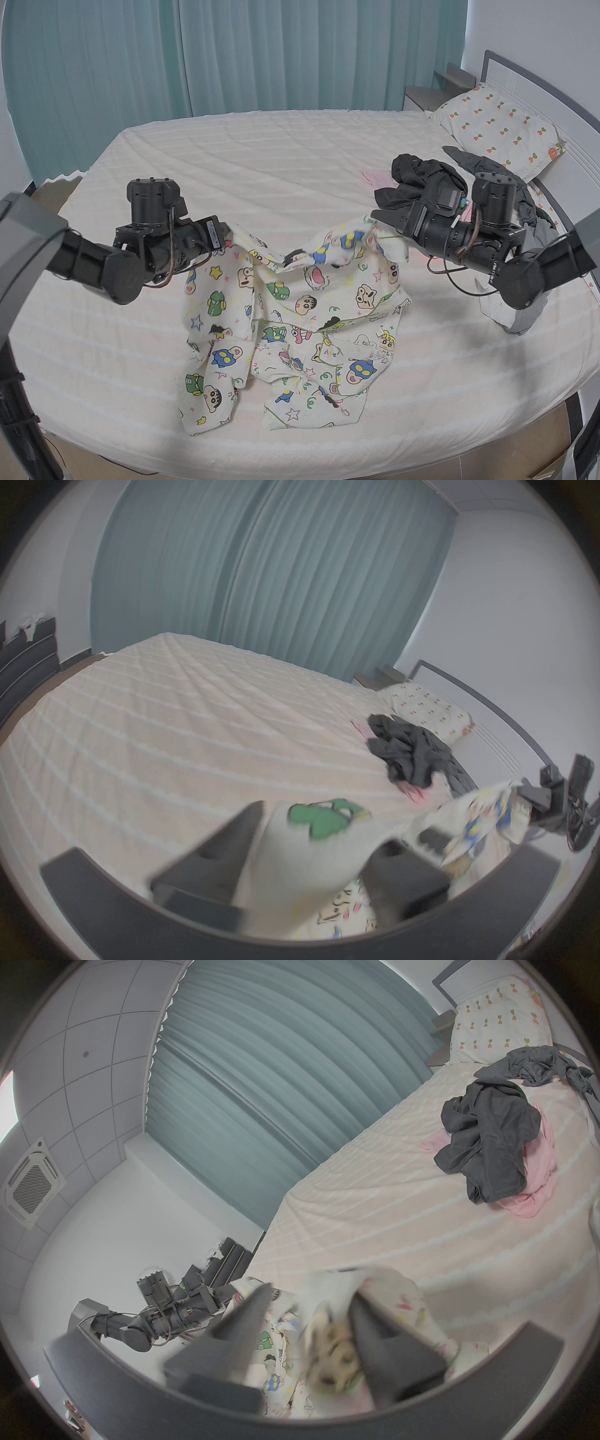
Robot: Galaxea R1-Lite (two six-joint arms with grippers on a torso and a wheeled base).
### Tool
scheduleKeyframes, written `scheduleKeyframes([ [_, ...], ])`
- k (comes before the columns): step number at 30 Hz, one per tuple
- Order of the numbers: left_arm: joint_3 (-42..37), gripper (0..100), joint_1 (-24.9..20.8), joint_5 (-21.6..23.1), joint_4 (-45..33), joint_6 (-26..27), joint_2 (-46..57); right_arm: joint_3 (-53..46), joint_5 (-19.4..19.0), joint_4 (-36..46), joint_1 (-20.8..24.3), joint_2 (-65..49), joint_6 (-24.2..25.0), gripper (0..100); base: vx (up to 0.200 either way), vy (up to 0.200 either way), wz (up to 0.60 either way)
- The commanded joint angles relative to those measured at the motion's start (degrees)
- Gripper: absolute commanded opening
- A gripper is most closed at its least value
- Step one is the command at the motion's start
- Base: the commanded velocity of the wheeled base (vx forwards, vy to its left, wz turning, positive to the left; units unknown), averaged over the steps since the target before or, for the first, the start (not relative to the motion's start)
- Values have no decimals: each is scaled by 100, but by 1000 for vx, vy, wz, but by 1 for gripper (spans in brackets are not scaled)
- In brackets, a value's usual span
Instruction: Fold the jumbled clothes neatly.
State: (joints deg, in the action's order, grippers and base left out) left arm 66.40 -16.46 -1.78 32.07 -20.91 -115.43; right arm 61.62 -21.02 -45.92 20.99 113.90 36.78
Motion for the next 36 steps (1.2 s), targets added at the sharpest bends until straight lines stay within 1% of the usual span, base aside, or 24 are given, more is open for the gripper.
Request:
scheduleKeyframes([
  [1, 1709, 100, 398, -683, 405, -256, -1957, 1379, 441, -92, -245, 1768, -4, 100, 0, 0, 0],
  [2, 2061, 100, 512, -912, 616, -256, -2238, 1642, 608, -110, -315, 1978, 5, 100, 0, 0, 0],
  [3, 2061, 100, 512, -912, 616, -256, -2238, 1642, 608, -110, -315, 1978, 5, 100, 0, 0, 0],
  [5, 2571, 100, 679, -1140, 704, -247, -2563, 2055, 950, -66, -473, 2286, 57, 100, 0, 0, 0],
  [6, 2667, 100, 723, -1158, 713, -247, -2616, 2091, 1021, -75, -526, 2348, 57, 100, 0, 0, 0],
  [11, 3221, 100, 1039, -1167, 704, -221, -2739, 2143, 1073, -119, -869, 2383, 93, 100, 0, 0, 0],
  [12, 3625, 100, 1154, -1167, 686, -133, -2888, 2143, 1082, -110, -974, 2392, 110, 100, 0, 0, 0],
  [14, 4135, 100, 1268, -1149, 423, 104, -3003, 2055, 1117, -110, -1027, 2409, 110, 100, 0, 0, 0],
  [15, 4170, 100, 1268, -1149, 396, 122, -3003, 2055, 1126, -110, -1027, 2409, 110, 100, 0, 0, 0],
  [16, 4513, 100, 1303, -1123, 62, 166, -3011, 1968, 1161, -110, -1045, 2383, 110, 100, 0, 0, 0],
  [17, 4513, 100, 1303, -1123, 62, 166, -3011, 1968, 1161, -110, -1045, 2383, 110, 100, 0, 0, 0],
  [18, 4819, 100, 1303, -1123, -430, 113, -2967, 1651, 1161, -128, -1062, 2269, 101, 100, 0, 0, 0],
  [20, 4812, 100, 1294, -1140, -685, -107, -2765, 1344, 1100, -75, -1071, 2119, 75, 100, 0, 0, 0],
  [22, 4408, 100, 1277, -1079, -940, -379, -2387, 983, 959, -75, -1088, 2040, 49, 100, 0, 0, 0],
  [24, 3705, 100, 1277, -683, -1098, -669, -1904, 658, 748, -75, -1132, 2005, -48, 100, 0, 0, 0],
  [25, 3133, 100, 1277, -305, -1098, -827, -1561, 482, 651, -66, -1203, 2005, -127, 100, 0, 0, 0],
  [27, 2615, 100, 1277, 11, -1072, -950, -1227, 333, 572, -66, -1238, 2014, -180, 100, 0, 0, 0],
  [28, 1604, 100, 1277, 661, -1036, -1047, -559, -19, 423, -66, -1255, 1978, -233, 100, 0, 0, 0],
  [29, 1411, 100, 1277, 793, -1036, -1047, -427, -98, 370, -66, -1255, 1961, -233, 100, 0, 0, 0],
  [30, 822, 100, 1277, 1145, -1045, -1056, -93, -318, 124, -66, -1264, 1908, -233, 100, 0, 0, 0],
  [31, 400, 100, 1277, 1338, -1036, -1047, 153, -458, -78, -66, -1273, 1873, -241, 100, 0, 0, 0],
  [32, 400, 100, 1277, 1338, -1036, -1047, 153, -458, -78, -66, -1273, 1873, -241, 100, 0, 0, 0],
  [34, -505, 100, 1250, 1646, -1045, -1091, 645, -634, -315, -75, -1282, 1882, -241, 100, 0, 0, 0],
  [36, -1103, 100, 1136, 1769, -1028, -1223, 865, -704, -394, -57, -1273, 1970, -250, 100, 0, 0, 0],
])
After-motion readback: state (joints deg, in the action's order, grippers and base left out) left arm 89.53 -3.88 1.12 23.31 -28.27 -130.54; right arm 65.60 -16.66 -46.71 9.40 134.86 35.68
